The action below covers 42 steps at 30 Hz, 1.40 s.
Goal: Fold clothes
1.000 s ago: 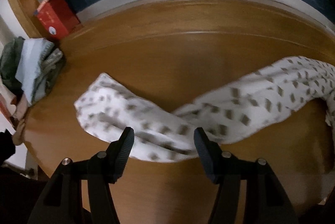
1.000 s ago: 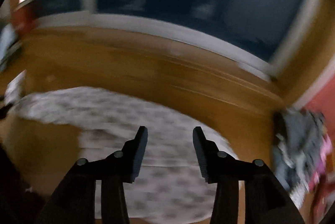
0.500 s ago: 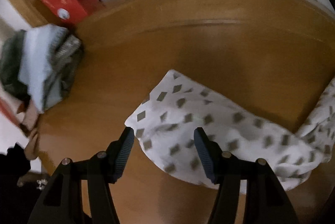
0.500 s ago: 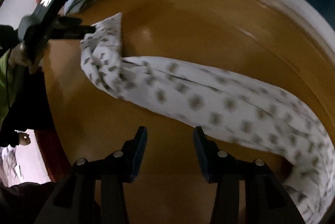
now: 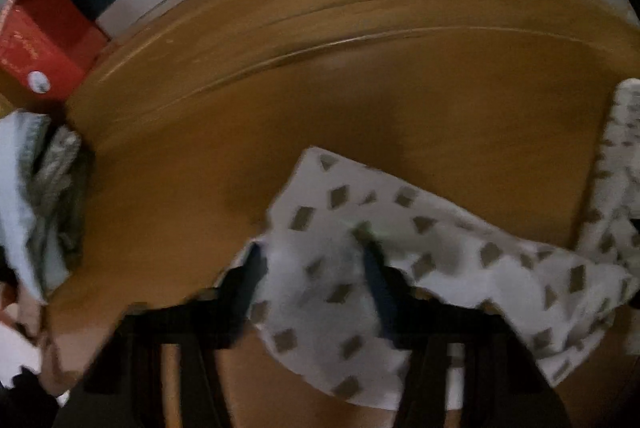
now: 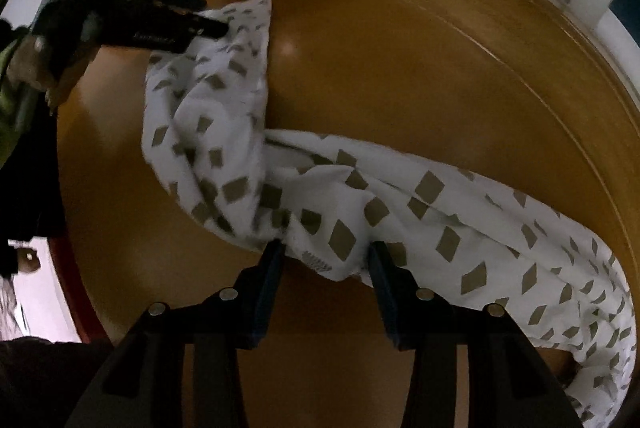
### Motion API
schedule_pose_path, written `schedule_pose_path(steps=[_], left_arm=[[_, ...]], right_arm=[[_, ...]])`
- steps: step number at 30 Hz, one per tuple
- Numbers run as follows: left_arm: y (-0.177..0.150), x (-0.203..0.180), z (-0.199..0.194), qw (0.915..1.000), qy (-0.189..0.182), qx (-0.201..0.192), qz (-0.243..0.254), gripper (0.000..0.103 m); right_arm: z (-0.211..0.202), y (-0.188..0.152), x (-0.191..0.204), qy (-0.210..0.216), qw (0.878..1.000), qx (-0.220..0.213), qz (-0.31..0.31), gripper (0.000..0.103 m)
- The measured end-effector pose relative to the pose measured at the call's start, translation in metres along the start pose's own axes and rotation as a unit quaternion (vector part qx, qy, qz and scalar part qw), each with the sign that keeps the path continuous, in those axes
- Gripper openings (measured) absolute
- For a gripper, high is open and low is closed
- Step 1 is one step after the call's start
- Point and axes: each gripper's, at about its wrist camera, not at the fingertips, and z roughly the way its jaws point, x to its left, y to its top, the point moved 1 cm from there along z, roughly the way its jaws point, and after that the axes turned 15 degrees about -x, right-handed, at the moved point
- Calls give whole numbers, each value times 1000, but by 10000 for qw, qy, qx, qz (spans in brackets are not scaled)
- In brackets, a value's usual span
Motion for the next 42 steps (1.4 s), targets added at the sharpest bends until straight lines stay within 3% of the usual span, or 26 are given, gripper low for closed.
schedule_pose_path(steps=[2, 4, 6, 10, 13, 15, 19, 22, 24, 28, 29, 32, 37, 38, 40, 41, 42], left_arm=[[2, 0, -1, 10000, -56, -50, -47, 5], [10, 0, -8, 9996, 43, -265, -21, 3], [29, 14, -31, 9974, 173, -670, -187, 1], [66, 43, -76, 9868, 423, -1475, -526, 1], [74, 68, -113, 9777, 539, -1863, -812, 1], [64, 64, -118, 9799, 548, -1727, -837, 2], [36, 51, -94, 9903, 161, -1110, -820, 4], [16, 37, -75, 9953, -24, -723, -650, 22], [7, 25, -64, 9971, -159, -539, -510, 33], [12, 7, -47, 9967, -594, -370, -418, 51], [15, 4, -42, 9959, -719, -326, -431, 58], [24, -11, -26, 9952, -896, -163, -361, 60], [35, -38, -15, 9959, -887, -142, -37, 63], [36, -42, -16, 9953, -953, -178, -48, 62], [37, -52, -20, 9921, -1219, -293, -98, 45], [38, -56, -22, 9902, -1352, -337, -126, 21], [39, -61, -24, 9890, -1420, -386, -126, 6]], right_arm=[[0, 2, -2, -121, 9999, 3, 11, 7], [-4, 5, -7, -67, 9998, -30, 191, 4], [-18, 15, -17, -268, 9986, -277, 349, 4], [-81, 51, -49, -916, 9820, -1318, 996, 4], [-122, 60, -45, -998, 9728, -1839, 993, 4], [-123, 54, -30, -940, 9768, -1765, 770, 4], [-75, 5, 8, -669, 9956, -657, 57, 4], [-39, -29, 30, -506, 9985, 170, -146, 5], [-46, -29, 31, -569, 9982, 103, -139, 10], [-76, -14, 21, -589, 9973, -402, 142, 56], [-77, -10, 19, -590, 9970, -460, 186, 57], [-79, 0, 11, -586, 9959, -610, 315, 57], [-57, -21, 10, -463, 9977, -171, 464, 57], [-53, -25, 10, -436, 9978, -93, 494, 57], [-47, -27, 11, -370, 9977, -47, 572, 57], [-43, -27, 11, -365, 9975, -23, 610, 57], [-40, -27, 10, -366, 9972, -7, 658, 57]])
